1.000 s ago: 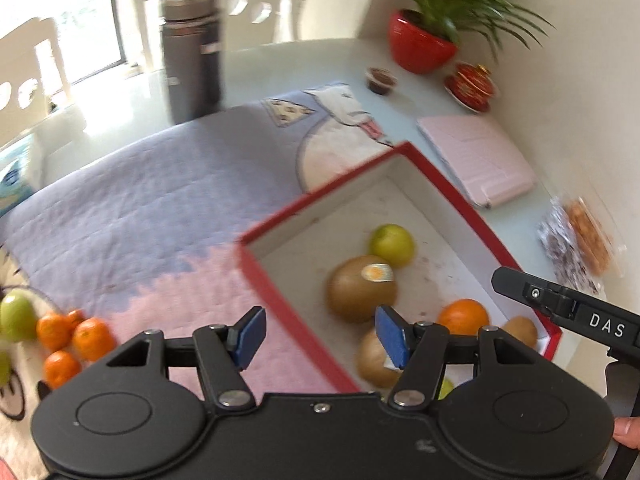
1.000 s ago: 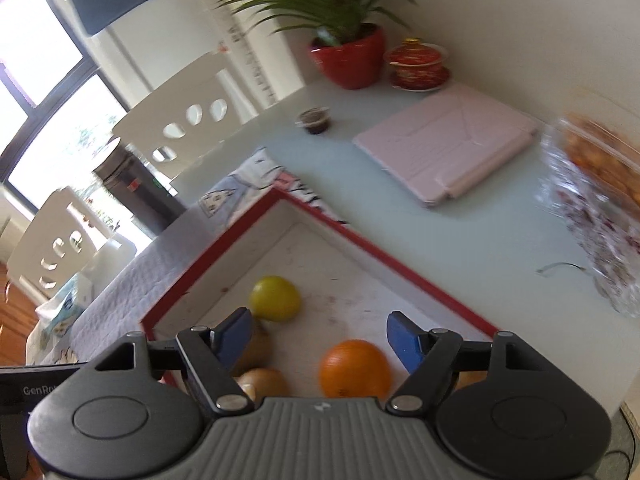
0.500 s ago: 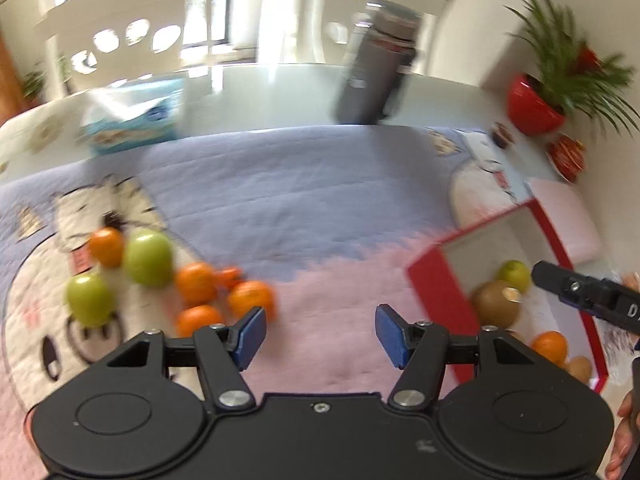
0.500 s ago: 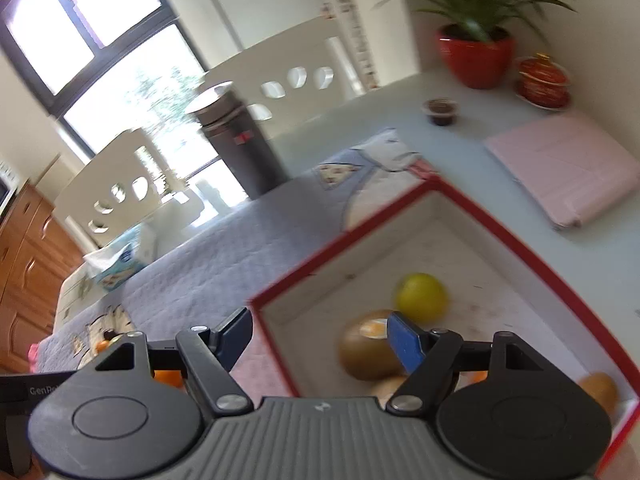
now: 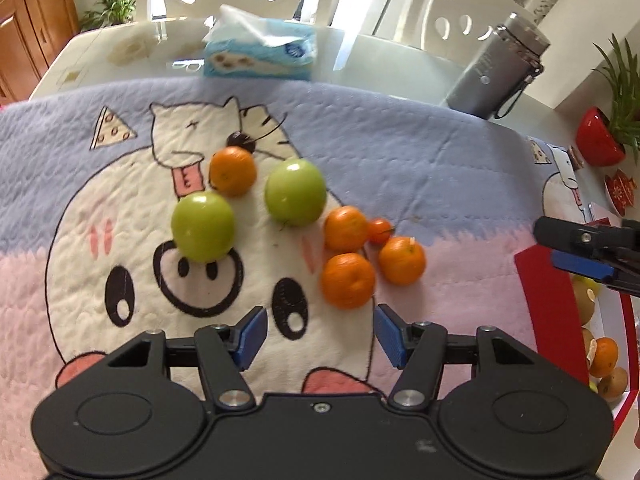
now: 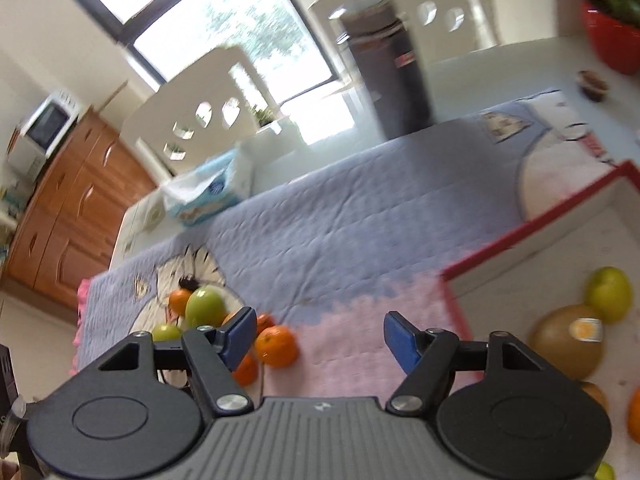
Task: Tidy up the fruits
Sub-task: 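Move both tools back over the remaining fruit, then grasp a mandarin with the left tool while the right grasps another mandarin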
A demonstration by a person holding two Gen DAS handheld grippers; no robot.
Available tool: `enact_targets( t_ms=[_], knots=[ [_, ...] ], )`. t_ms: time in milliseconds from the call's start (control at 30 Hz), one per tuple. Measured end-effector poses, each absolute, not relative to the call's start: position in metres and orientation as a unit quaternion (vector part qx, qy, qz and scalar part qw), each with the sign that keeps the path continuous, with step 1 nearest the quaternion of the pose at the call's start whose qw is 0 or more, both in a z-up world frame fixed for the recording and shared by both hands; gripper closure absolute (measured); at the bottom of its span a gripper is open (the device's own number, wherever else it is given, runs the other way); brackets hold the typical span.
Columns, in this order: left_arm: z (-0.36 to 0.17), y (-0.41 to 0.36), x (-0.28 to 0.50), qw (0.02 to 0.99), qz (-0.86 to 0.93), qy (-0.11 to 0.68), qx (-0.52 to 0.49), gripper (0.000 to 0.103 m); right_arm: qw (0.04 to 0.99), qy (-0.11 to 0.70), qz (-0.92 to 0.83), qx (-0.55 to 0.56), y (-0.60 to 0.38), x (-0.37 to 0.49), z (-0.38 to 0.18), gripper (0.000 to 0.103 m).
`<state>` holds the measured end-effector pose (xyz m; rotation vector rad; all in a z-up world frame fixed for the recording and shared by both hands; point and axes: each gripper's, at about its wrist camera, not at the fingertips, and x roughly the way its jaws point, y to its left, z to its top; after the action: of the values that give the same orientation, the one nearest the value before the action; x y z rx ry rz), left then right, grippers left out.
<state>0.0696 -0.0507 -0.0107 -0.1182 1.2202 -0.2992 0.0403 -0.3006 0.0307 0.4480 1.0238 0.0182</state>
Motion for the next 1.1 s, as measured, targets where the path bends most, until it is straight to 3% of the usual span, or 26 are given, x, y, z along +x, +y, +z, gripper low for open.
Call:
enact_targets(
  t_ms=[100, 200, 667, 800, 1100],
  knots=[
    [-0.019, -0.046, 0.072, 0.805, -0.149, 0.570, -0.062, 0.039, 0.836, 0.509, 0.036, 0.203, -0.283, 0.052, 0.018, 0.041],
    [-0.025, -0.050, 0.075, 0.801, -0.167, 0.572, -0.055, 0.050, 0.825, 0.528, 0.053, 0.194, -0.270, 0.062, 0.005, 0.045],
    [-0.046, -0.084, 0.098, 0.787, -0.221, 0.576, -0.018, 0.053, 0.790, 0.577, 0.065, 0.197, -0.254, 0.092, -0.041, 0.046],
    [-0.050, -0.085, 0.104, 0.789, -0.214, 0.576, 0.000, 0.053, 0.782, 0.586, 0.064, 0.203, -0.254, 0.095, -0.049, 0.056],
    [-0.059, -0.090, 0.111, 0.789, -0.218, 0.574, 0.000, 0.056, 0.780, 0.588, 0.065, 0.205, -0.250, 0.101, -0.059, 0.060]
  ],
)
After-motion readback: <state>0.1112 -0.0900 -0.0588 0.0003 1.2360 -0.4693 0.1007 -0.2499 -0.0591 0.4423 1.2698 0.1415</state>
